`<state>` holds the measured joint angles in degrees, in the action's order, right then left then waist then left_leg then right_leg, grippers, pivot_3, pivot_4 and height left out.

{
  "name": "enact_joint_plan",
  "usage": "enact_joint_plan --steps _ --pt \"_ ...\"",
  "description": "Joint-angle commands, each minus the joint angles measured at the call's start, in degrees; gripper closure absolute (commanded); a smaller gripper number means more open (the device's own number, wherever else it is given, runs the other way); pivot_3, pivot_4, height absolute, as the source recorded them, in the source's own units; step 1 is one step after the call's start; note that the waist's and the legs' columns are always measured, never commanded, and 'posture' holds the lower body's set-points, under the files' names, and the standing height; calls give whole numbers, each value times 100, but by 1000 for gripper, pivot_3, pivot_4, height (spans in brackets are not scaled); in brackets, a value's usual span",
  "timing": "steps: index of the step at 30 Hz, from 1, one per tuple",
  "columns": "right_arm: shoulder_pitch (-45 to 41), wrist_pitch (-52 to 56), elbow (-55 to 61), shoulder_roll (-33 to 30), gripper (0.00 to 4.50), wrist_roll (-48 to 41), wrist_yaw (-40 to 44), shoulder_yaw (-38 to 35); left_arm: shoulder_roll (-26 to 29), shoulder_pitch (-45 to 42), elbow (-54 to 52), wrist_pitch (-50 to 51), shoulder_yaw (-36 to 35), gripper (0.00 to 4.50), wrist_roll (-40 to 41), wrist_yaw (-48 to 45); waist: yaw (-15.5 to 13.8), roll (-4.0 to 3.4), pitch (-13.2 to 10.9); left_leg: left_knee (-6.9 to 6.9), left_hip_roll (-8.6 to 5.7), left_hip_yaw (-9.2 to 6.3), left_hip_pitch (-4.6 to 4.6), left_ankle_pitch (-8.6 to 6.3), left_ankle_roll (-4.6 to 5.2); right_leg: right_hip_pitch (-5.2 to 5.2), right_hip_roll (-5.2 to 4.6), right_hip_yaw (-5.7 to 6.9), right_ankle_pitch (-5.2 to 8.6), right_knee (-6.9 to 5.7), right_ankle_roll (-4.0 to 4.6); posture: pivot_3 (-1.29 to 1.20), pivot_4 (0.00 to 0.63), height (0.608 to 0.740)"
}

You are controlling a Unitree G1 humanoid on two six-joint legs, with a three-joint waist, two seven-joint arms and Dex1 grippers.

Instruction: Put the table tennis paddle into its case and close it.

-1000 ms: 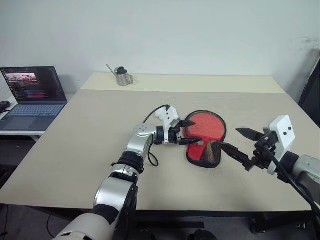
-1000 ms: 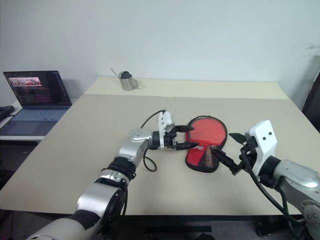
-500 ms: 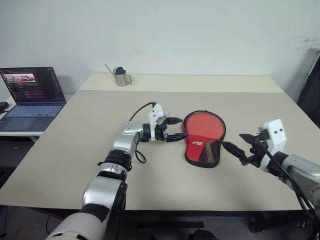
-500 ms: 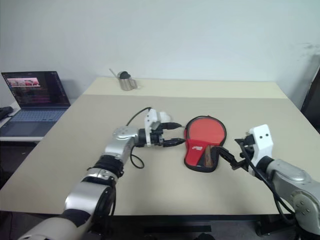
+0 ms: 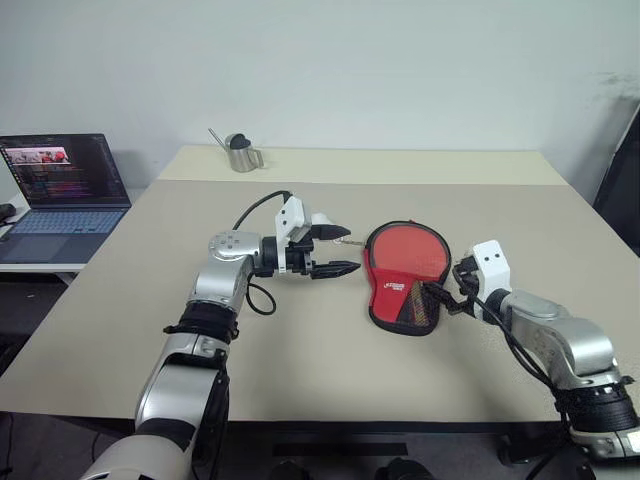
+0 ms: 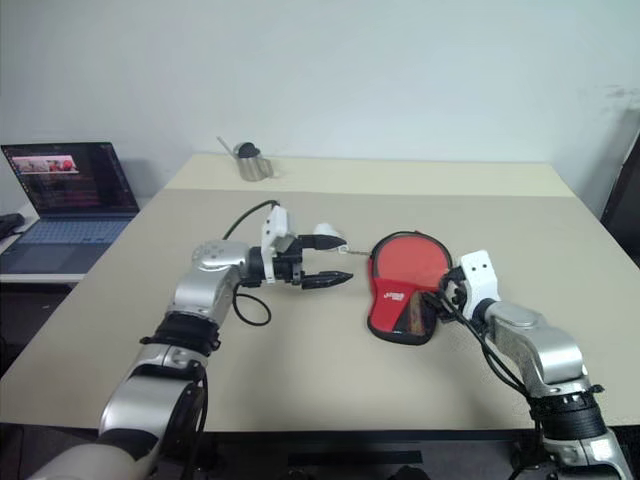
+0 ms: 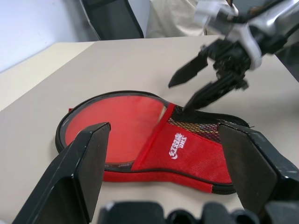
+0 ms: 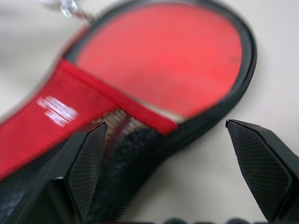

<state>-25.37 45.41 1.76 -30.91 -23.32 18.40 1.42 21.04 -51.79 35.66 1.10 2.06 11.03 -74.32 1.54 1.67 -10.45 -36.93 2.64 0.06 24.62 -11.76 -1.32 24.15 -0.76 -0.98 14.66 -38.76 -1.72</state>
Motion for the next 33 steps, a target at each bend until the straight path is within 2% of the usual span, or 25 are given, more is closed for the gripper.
enact_joint_plan --steps 1,12,25,28,33 --pt "-228 -261 -343 56 47 248 105 -63 14 -35 -307 3 14 505 108 36 2 0 0 0 0 1 0 0 0 0 0 -1 0 0 0 0 150 740" --pt "-578 245 -638 91 47 306 1049 213 0 -57 -372 42 35 505 127 60 25 0 0 -2 3 -1 -7 0 0 -1 3 -2 0 -13 0 0 150 740" --pt "-978 204 -1601 418 47 780 914 111 41 -64 -349 -11 72 505 107 110 45 0 0 -1 9 3 -48 1 2 -22 15 -14 -7 -23 8 0 150 740" --pt "-951 306 -1557 461 541 702 927 22 50 -62 -347 -17 77 505 104 115 43 0 0 0 9 2 -74 2 2 -48 15 -13 -7 -21 9 0 150 740" --pt "-891 560 -1390 577 1999 549 985 -141 118 -76 -265 -65 80 505 75 62 41 0 0 -1 9 2 -74 2 2 -51 14 -14 -7 -19 9 0 150 740"
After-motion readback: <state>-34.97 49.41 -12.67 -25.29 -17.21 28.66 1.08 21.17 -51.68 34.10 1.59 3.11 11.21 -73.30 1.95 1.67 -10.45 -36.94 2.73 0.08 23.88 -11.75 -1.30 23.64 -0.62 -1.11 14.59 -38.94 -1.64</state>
